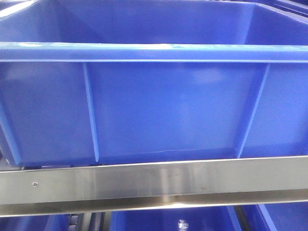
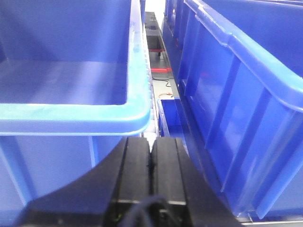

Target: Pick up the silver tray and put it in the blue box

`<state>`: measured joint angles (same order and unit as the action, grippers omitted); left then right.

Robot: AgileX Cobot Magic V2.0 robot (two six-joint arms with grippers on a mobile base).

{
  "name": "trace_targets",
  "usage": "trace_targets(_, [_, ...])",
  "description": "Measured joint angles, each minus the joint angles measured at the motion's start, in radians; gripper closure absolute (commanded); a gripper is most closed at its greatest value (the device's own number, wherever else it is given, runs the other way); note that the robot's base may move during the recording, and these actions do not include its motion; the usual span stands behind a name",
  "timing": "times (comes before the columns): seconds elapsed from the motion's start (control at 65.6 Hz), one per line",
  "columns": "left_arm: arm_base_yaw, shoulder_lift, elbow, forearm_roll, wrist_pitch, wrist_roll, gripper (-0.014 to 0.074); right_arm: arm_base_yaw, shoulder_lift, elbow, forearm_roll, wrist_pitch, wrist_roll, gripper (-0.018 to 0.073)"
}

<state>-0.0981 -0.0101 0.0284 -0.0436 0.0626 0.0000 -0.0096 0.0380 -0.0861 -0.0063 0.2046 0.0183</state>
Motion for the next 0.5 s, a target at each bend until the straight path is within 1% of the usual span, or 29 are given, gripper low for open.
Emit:
trace_targets(0.168, [0.002, 0.000, 0.000, 0.000, -0.002, 0.000, 0.0692, -0.004, -0.046, 0.108, 0.006, -0.071, -0.006, 0.0503])
trace_targets(0.503, [0.002, 0.000, 0.000, 0.000, -0.002, 0.000, 0.0692, -0.004, -0.048, 0.117, 0.006, -0.109, -0.008, 0.0503])
